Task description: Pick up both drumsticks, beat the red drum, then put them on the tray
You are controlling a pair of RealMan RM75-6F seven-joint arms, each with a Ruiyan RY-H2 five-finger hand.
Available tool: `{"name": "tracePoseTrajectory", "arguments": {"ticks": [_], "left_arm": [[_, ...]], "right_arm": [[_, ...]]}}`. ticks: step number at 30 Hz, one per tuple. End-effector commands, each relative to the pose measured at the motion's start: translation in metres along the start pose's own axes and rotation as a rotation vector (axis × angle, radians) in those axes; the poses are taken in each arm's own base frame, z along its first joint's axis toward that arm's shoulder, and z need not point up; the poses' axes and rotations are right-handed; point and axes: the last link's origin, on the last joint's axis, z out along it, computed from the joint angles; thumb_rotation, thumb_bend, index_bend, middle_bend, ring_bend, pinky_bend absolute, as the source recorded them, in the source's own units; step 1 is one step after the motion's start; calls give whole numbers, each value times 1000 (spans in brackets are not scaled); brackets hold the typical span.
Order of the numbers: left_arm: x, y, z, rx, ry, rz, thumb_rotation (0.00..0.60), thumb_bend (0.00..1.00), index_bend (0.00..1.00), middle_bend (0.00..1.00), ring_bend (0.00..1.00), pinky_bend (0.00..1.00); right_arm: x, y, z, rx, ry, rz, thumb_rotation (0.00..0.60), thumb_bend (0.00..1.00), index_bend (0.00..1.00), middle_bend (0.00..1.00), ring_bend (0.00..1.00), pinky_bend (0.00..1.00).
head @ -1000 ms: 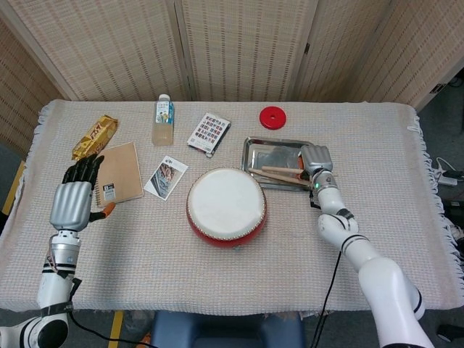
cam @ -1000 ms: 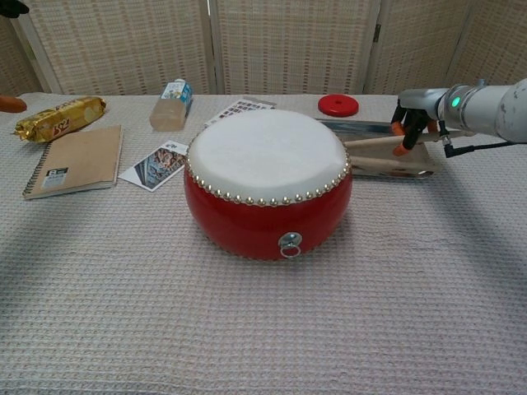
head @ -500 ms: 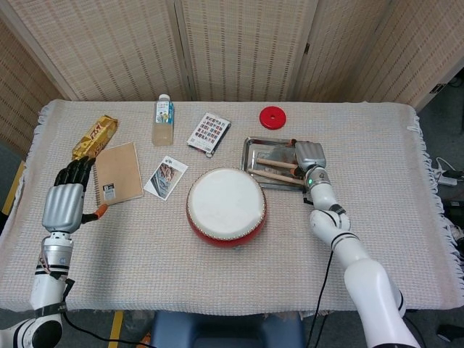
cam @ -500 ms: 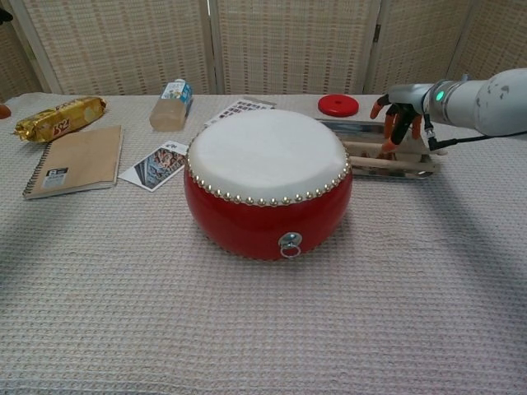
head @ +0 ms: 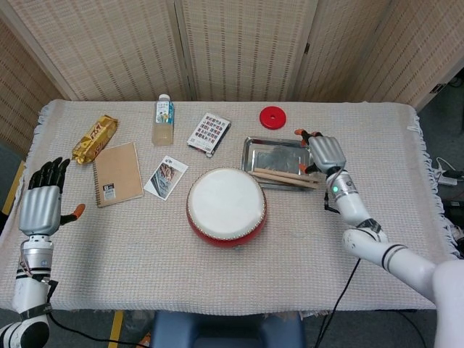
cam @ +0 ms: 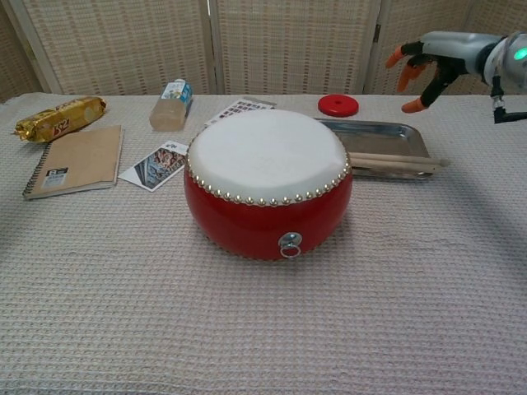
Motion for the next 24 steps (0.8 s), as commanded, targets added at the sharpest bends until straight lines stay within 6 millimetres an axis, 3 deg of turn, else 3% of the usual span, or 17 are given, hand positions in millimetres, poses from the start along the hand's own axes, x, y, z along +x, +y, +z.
{"name": "tracePoseTrajectory", "arguments": {"ticks": [1, 6, 12, 17, 24], "left_arm": [[-3, -10, -9, 9, 4, 3, 600, 251, 0, 0, 0, 111], [-6, -26, -28, 26, 13, -9, 600, 251, 0, 0, 0, 110], [-8, -44, -59, 36, 9, 26, 600, 251, 0, 0, 0, 107], [-8, -51, -79, 22, 9, 85, 600, 251, 0, 0, 0, 99], [-6, -62, -99, 14, 13, 118, 600, 250, 0, 0, 0, 98]], "right_arm": [[47, 63, -118, -44, 166, -76, 600, 194, 80, 210, 68, 247], [47, 83, -183, -58, 201, -72, 600, 194, 0, 98, 0, 71], [31, 96, -254, -54, 245, -45, 600, 194, 0, 52, 0, 32], [18, 102, -286, -59, 241, -11, 600, 194, 0, 31, 0, 0], [7, 111, -306, -60, 238, 6, 600, 195, 0, 30, 0, 0]]}}
